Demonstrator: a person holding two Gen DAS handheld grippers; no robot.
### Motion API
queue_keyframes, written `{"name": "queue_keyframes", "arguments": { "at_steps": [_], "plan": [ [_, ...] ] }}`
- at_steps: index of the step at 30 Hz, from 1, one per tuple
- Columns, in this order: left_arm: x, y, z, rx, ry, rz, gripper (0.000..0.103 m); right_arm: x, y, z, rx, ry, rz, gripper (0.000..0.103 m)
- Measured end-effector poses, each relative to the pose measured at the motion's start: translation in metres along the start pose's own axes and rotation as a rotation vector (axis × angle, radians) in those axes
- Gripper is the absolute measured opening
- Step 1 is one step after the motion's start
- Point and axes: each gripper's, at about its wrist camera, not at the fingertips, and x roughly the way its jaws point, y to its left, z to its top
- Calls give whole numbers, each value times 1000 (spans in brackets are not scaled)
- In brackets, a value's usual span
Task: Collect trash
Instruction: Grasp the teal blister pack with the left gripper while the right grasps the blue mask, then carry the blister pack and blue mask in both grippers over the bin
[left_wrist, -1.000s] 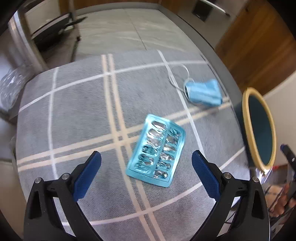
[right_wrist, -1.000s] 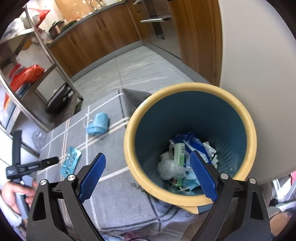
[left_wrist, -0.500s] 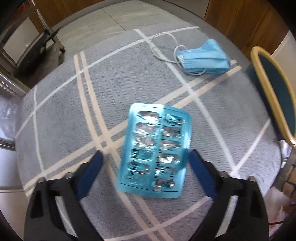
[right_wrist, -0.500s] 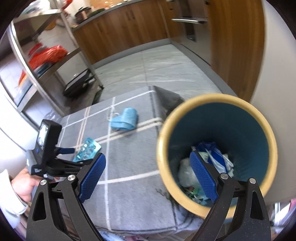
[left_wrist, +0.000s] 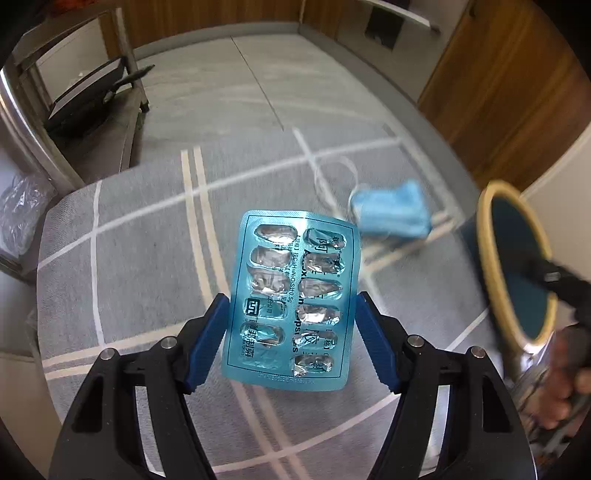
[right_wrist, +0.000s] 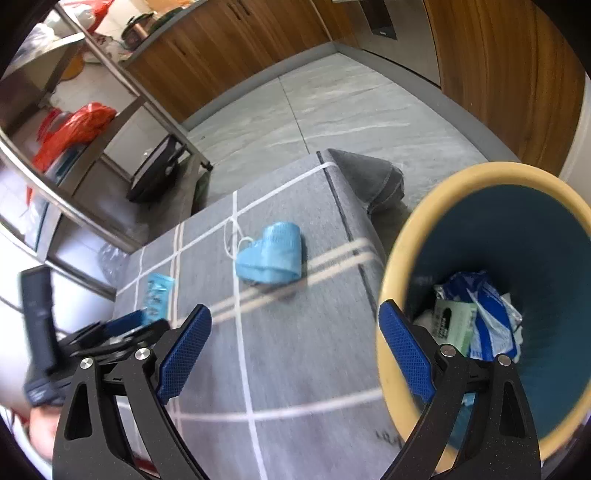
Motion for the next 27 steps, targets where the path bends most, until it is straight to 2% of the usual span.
{"name": "queue_keyframes", "arguments": {
  "at_steps": [5,11,17,18,19,20,25,27],
  "plan": [
    [-21,-3,13,-49,-71,-24,69,25,3,17,20,13,-15,92],
    [-31,-5,25,-79,-110,-54,69,56,11,33,17,37,-30,91],
    [-32,-6,30,-86,-120,-72,69,82,22,33,-33,59,-72,79],
    [-33,-5,29,-86,-121,-73,69,84,25,34,-43,65,-68,71],
    [-33,-5,30,-86,-121,-75,69,89,26,33,-38,86,-53,58],
    [-32,-5,29,-85,-122,-74,69,92,27,32,-35,97,-52,52],
    [-33,-5,30,-88,-126,-78,69,91,29,26,-54,90,-41,31],
    [-34,-5,30,-86,-130,-76,69,85,28,25,-56,84,-28,26]
  ]
}}
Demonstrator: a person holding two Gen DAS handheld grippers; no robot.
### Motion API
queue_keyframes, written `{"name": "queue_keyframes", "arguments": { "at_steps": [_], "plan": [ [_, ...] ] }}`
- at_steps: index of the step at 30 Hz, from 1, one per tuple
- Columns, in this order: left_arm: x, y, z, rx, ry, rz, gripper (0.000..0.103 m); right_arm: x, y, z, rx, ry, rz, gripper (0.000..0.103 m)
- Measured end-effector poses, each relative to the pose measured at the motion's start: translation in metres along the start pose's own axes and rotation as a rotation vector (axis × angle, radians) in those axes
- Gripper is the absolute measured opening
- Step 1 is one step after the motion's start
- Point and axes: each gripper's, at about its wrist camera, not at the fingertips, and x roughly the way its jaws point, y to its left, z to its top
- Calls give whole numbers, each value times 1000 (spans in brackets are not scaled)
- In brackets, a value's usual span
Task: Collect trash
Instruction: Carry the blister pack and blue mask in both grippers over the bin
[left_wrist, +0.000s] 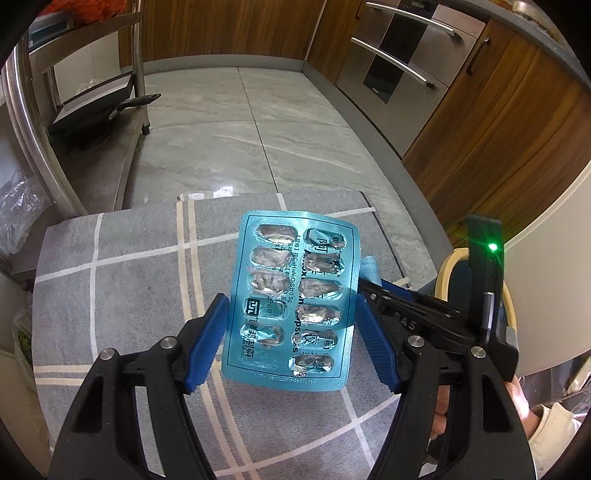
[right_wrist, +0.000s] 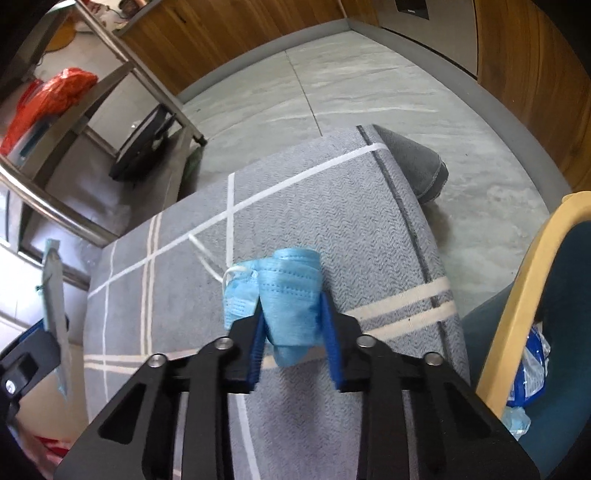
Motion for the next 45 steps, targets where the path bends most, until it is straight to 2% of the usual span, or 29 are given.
{"name": "queue_keyframes", "arguments": {
  "at_steps": [12,22,36,45],
  "plan": [
    [-4,-14,2,17,-19,-18,69,-73,-10,-13,-16,-107,28,24],
    [-6,-39,2,41,-25,-74,69,-128,-40,-48,41,-168,1,24],
    [-5,-103,-4,126,-13,-165,69,-180,-90,-95,133,-243,-57,24],
    [0,-160,-16,210,-3,-243,69,-202,-122,-119,189,-273,-97,24]
  ]
}}
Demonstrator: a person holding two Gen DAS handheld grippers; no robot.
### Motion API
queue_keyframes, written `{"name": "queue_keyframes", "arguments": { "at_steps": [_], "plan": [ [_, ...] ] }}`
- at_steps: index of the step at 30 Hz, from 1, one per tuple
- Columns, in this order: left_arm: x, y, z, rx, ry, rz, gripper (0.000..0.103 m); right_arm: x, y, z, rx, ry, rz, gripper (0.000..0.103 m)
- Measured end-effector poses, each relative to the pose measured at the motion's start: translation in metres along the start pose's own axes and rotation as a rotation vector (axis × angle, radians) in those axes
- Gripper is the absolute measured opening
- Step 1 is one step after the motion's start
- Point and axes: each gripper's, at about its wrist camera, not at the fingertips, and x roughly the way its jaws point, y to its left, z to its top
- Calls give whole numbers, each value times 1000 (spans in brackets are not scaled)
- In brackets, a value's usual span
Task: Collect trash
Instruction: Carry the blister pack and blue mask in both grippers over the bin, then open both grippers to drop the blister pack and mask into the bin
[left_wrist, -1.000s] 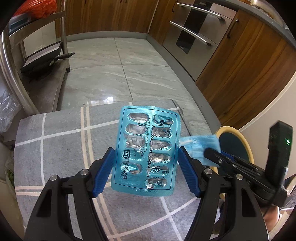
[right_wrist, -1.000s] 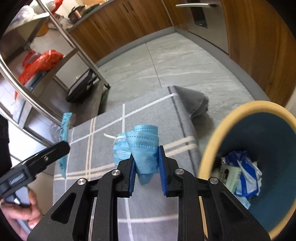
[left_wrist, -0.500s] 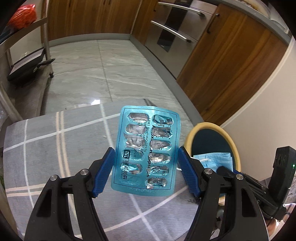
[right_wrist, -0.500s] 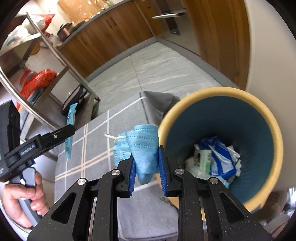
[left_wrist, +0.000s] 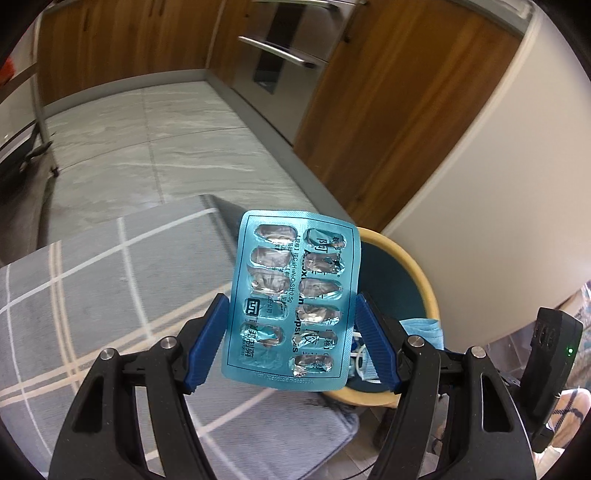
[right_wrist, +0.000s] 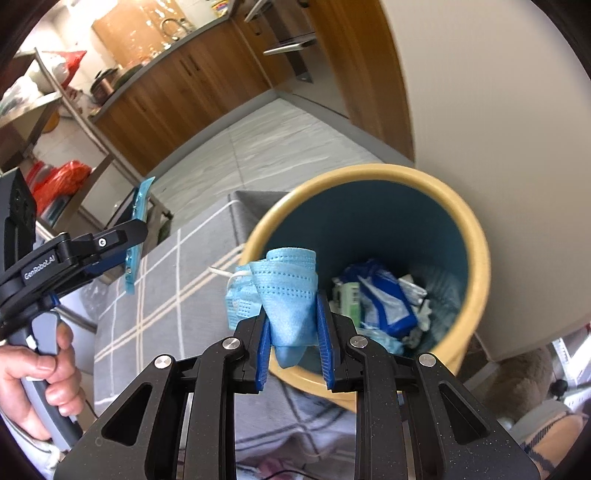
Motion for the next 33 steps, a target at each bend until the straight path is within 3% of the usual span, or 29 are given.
{"name": "queue_keyframes", "arguments": {
  "at_steps": [11,17,33],
  "plan": [
    [33,-40,-5,10,54,-121,69,-20,-35,0,70,-49,-39,24],
    [54,-43,-6,-12,92,-160,69,-16,-40,0,90,-45,-41,24],
    [86,-54,-17,2,156,-174,71,-6,-48,-2,92,-31,-90,29]
  ]
}}
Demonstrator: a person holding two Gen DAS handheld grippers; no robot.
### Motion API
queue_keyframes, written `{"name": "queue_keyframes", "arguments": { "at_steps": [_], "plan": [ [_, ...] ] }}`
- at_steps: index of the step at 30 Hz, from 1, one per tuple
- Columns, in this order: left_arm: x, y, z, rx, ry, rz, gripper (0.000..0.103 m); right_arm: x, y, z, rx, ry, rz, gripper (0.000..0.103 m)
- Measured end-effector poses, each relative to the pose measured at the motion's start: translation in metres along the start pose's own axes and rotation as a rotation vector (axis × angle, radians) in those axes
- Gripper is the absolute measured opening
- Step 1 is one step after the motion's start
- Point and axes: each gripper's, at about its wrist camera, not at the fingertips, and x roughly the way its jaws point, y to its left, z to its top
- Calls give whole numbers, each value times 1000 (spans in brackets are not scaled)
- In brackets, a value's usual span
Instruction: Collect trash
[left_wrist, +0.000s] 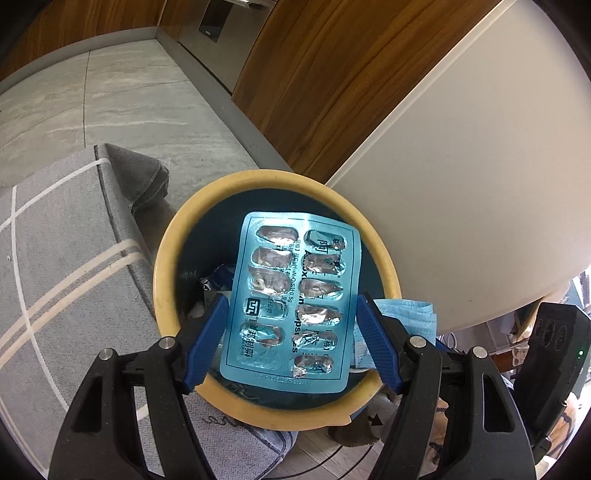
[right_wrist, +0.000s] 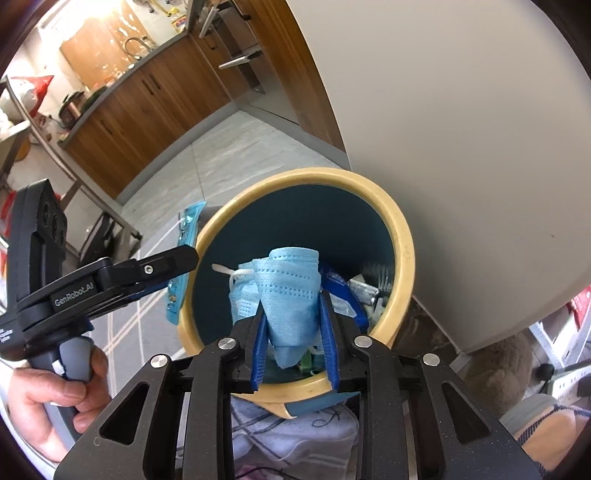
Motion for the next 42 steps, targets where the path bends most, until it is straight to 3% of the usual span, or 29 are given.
{"name": "queue_keyframes", "arguments": {
  "at_steps": [3,7,12,17,25,28,33,42],
  "plan": [
    [-4,0,1,6,-14,2,77,6,0,1,6,11,2,36],
    [-13,4,1,3,-33,5,79,7,1,3,2,11,5,49],
    [-30,12,-1,1,-57,26,79,-2,7,6,-19,-13,2,56],
    [-57,8,-8,54,-128,97,80,-18,13,4,-49,-50,-14,65],
    [-95,-5,-40,124,-242,238,97,-54,21,-8,-112,-145,-73,87],
    [-109,-13,-53,154,-299,296,97,-69,25,-14,-150,-191,-89,91],
    [-125,-20,-74,157,-353,320,97,-83,28,-24,-209,-224,-111,92],
    [-143,-23,-93,127,-413,380,97,-104,31,-43,-252,-232,-68,95]
  ]
}}
